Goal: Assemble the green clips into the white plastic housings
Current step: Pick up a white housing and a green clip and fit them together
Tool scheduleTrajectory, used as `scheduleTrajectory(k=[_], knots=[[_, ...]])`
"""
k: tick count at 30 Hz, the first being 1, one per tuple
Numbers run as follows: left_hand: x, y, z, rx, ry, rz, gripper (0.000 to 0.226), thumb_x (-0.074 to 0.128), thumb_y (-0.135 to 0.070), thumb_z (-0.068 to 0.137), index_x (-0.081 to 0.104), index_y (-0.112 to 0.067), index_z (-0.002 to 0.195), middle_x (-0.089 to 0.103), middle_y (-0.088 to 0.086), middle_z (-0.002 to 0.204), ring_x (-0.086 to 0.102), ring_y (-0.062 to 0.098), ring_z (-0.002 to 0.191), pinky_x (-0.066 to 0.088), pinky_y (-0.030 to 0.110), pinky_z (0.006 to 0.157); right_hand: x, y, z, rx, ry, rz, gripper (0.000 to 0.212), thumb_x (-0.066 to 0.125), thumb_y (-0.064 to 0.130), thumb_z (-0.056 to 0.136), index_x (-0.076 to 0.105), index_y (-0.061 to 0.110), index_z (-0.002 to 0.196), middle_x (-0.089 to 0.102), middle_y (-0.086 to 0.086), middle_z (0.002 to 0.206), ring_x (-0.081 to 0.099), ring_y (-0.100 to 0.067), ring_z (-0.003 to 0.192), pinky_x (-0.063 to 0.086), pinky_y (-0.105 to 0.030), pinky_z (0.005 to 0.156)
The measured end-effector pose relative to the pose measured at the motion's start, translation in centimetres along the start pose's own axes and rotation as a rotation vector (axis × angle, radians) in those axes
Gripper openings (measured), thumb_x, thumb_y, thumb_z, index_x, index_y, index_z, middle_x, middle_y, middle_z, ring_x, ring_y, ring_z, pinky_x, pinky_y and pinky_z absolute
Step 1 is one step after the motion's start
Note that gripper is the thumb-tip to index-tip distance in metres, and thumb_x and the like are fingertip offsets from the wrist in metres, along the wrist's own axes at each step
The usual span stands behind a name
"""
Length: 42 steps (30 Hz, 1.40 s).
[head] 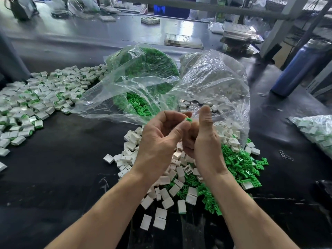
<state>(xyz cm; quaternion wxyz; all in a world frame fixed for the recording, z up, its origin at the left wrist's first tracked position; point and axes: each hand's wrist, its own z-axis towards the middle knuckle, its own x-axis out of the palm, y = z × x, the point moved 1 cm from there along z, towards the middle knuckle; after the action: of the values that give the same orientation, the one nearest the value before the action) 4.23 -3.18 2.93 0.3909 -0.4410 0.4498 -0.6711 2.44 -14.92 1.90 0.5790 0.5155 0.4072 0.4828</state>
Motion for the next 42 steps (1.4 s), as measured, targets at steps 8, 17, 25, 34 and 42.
scheduleTrajectory(k=[8,17,25,34,42], knots=[[-8.6,-2.1,2.7,-0.155,-0.254,0.857,0.011,0.075,-0.023,0.093,0.068,-0.031,0.091,0.070,-0.012,0.088,0.066,0.002,0.073,0.048,0.012,0.055,-3.6,0.0,1.0,-0.050,-0.159,-0.642,0.033,0.054,0.042,0.107,0.072,0.021,0.090,0.072,0.007,0.081,0.069,-0.010,0.079,0.056,-0.029,0.065],[-13.2,-0.7,3.7,-0.344,-0.468,1.193,0.015,0.082,-0.028,0.088,0.073,-0.032,0.076,0.072,-0.016,0.082,0.067,0.012,0.081,0.055,0.033,0.078,-4.1,0.2,1.1,0.019,-0.137,-0.879,0.023,0.063,0.048,0.100,0.076,0.029,0.101,0.068,0.018,0.087,0.064,-0.009,0.086,0.055,-0.038,0.086],[-12.8,-0.8,3.6,-0.352,-0.475,1.333,0.005,0.076,-0.029,0.094,0.077,-0.031,0.097,0.077,-0.004,0.104,0.070,0.022,0.098,0.057,0.043,0.094,-5.0,0.7,1.2,0.054,-0.138,-0.909,0.021,0.066,0.046,0.100,0.076,0.030,0.109,0.072,0.012,0.094,0.066,-0.014,0.093,0.056,-0.040,0.091],[-5.6,-1.7,1.4,-0.082,-0.023,0.967,0.023,0.065,-0.054,0.084,0.068,-0.032,0.088,0.065,-0.014,0.075,0.061,-0.012,0.067,0.046,0.010,0.052,-7.0,0.8,1.7,0.056,-0.145,-0.866,0.010,0.072,0.041,0.097,0.076,0.032,0.100,0.069,0.019,0.089,0.062,0.000,0.085,0.051,-0.030,0.080],[-5.6,-1.0,1.5,-0.141,0.171,1.098,0.023,0.074,-0.053,0.083,0.064,-0.046,0.103,0.056,-0.025,0.100,0.056,-0.007,0.088,0.047,0.019,0.082,-9.1,1.6,1.6,0.177,0.093,-0.845,0.010,0.083,0.042,0.085,0.075,0.038,0.081,0.069,0.016,0.076,0.060,0.003,0.066,0.044,-0.015,0.062]])
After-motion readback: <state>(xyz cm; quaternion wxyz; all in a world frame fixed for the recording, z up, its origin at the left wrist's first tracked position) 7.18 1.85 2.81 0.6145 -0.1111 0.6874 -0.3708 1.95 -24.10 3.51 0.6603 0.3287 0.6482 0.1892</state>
